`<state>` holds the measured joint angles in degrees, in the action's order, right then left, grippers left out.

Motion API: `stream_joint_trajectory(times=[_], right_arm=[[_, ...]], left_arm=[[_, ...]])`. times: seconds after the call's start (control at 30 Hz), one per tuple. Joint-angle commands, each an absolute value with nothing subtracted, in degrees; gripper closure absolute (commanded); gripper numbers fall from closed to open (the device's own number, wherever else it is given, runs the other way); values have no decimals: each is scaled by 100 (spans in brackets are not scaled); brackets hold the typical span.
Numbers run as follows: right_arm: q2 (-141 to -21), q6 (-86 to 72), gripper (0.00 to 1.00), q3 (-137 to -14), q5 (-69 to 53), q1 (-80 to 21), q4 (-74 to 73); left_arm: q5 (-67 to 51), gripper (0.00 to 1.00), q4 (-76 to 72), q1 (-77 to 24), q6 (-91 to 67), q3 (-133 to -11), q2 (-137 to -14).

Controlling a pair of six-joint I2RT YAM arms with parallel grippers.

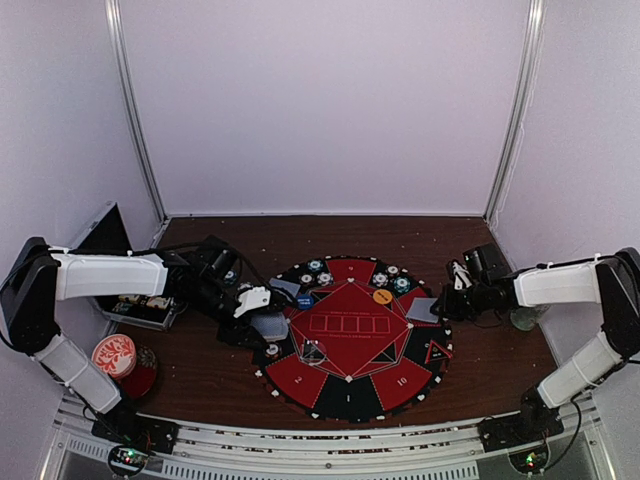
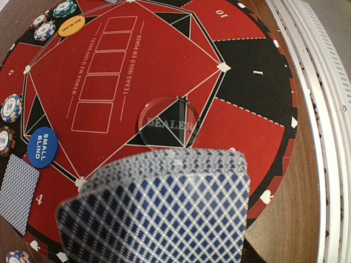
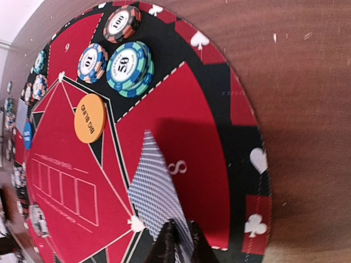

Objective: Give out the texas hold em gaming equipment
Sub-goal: Distribute the poker card in the big blind area.

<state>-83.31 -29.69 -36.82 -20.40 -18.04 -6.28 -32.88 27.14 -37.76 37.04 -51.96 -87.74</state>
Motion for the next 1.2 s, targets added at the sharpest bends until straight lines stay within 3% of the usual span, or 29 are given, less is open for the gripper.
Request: stream_joint_trajectory(times=[0.0, 0.3, 0.57, 0.73, 0.87, 1.17], right_arm=[[-8438, -2808, 85, -3999, -1351, -1764, -823], [-8672, -2758, 59, -4263, -887, -1761, -952], [-8712, -2785, 48, -4376, -606, -1766, -953], [-8300, -2831, 29, -4289, -407, -1805, -826], [-7699, -2879, 18, -4106, -768, -2171, -524], [-7463, -3673, 10, -3928, -1757, -3865, 1093]], left_arm=[[-3474, 57, 2689, -3779, 3766, -5229, -8680], [-3488, 57, 2690, -3775, 3767, -5229, -8717], [-3474, 57, 2690, -3776, 3770, -5237, -8735], [-3454, 57, 2689, -3776, 3769, -5235, -8753], [-3425, 57, 2694, -3772, 3771, -5246, -8762], [-3364, 57, 2691, -3778, 3769, -5240, -8727]])
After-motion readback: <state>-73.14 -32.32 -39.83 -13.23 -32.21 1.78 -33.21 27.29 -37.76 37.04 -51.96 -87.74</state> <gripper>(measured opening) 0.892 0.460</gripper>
